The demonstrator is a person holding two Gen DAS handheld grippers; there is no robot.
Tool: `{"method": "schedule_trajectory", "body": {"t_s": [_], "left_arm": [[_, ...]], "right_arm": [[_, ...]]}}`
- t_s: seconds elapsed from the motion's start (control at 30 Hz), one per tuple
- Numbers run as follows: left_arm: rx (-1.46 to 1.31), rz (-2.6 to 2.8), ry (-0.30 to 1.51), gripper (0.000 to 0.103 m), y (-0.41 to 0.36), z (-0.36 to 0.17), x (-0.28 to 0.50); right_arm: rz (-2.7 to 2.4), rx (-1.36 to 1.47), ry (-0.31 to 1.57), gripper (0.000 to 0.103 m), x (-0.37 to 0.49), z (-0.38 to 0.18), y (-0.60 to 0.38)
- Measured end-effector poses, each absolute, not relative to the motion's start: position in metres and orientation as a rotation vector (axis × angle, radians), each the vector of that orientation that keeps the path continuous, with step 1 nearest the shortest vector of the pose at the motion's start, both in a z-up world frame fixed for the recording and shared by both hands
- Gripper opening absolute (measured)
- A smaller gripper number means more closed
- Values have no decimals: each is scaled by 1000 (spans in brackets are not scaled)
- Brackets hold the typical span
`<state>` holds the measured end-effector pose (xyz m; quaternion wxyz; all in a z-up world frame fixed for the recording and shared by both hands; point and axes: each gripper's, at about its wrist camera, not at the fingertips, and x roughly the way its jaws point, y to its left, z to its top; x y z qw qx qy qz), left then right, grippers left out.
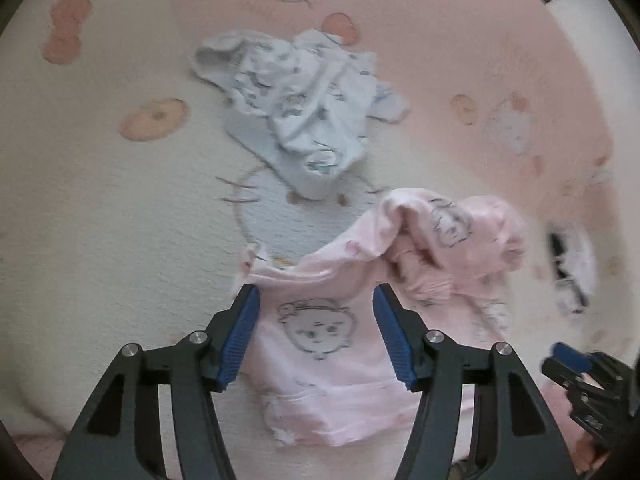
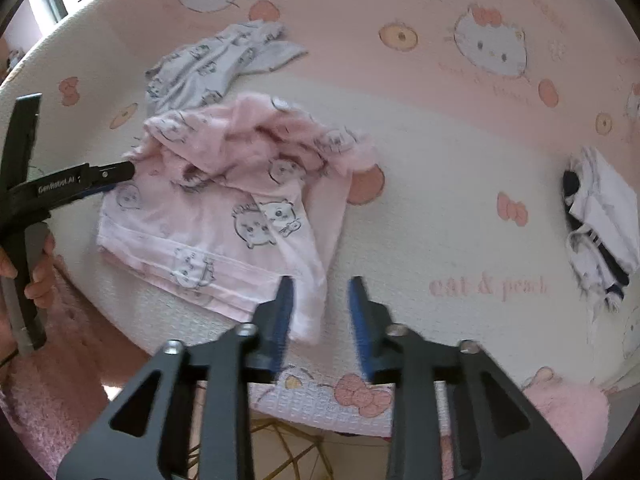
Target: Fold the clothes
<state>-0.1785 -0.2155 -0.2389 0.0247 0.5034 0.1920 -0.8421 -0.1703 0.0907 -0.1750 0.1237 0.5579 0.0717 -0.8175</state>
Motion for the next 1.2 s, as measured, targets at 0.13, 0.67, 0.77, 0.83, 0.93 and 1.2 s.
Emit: {"method": "schedule_trajectory", "body": {"t_s": [0.13, 0.67, 0.77, 0.83, 0.93, 1.2], "left_arm": [[1540, -2458, 509, 67, -220, -239, -157], [1794, -2549, 504, 14, -168, -250, -145], [1800, -2569, 575, 14, -159, -245, -123], [1807, -2577, 665, 14, -152, -242, -107], [1815, -2611, 607, 14, -131, -241, -104], [1639, -2562, 611, 60, -151, -234, -99]], "right_arm": [[-2363, 1656, 135, 71, -178, -193, 87], [-2296, 1651, 116, 17, -149, -209, 80], [-2310, 1633, 109, 17, -138, -190, 92], [-2364, 1594, 152, 17, -128, -176, 104], [-2427, 1568, 127, 17, -122, -167, 127], [-2339, 1650, -168, 62, -125, -195, 147]]}}
